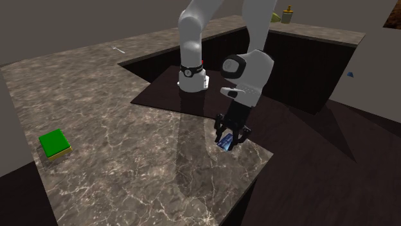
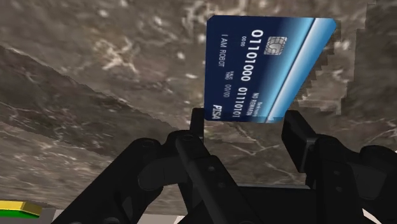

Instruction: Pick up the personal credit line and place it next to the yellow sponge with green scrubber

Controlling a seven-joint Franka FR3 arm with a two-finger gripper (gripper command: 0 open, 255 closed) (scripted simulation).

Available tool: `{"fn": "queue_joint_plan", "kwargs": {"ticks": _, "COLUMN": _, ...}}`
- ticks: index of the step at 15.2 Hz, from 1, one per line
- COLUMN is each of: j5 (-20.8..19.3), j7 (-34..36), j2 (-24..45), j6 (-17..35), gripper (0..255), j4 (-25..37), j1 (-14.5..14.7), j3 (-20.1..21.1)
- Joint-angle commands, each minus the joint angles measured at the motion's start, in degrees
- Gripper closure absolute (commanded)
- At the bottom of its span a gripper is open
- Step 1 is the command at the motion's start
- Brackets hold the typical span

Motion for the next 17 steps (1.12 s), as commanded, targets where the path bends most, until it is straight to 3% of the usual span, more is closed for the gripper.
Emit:
{"fn": "queue_joint_plan", "kwargs": {"ticks": 1, "j5": -0.29, "j7": -0.44, "j2": 0.95, "j6": -1.1, "gripper": 255, "j4": -0.26, "j1": 1.54, "j3": -1.85}}
{"fn": "queue_joint_plan", "kwargs": {"ticks": 16, "j5": -3.04, "j7": -4.11, "j2": 7.34, "j6": -11.03, "gripper": 255, "j4": -2.46, "j1": 19.12, "j3": -22.05}}
{"fn": "queue_joint_plan", "kwargs": {"ticks": 17, "j5": -3.4, "j7": -4.92, "j2": 7.76, "j6": -9.61, "gripper": 255, "j4": -4.13, "j1": 19.45, "j3": -23.41}}
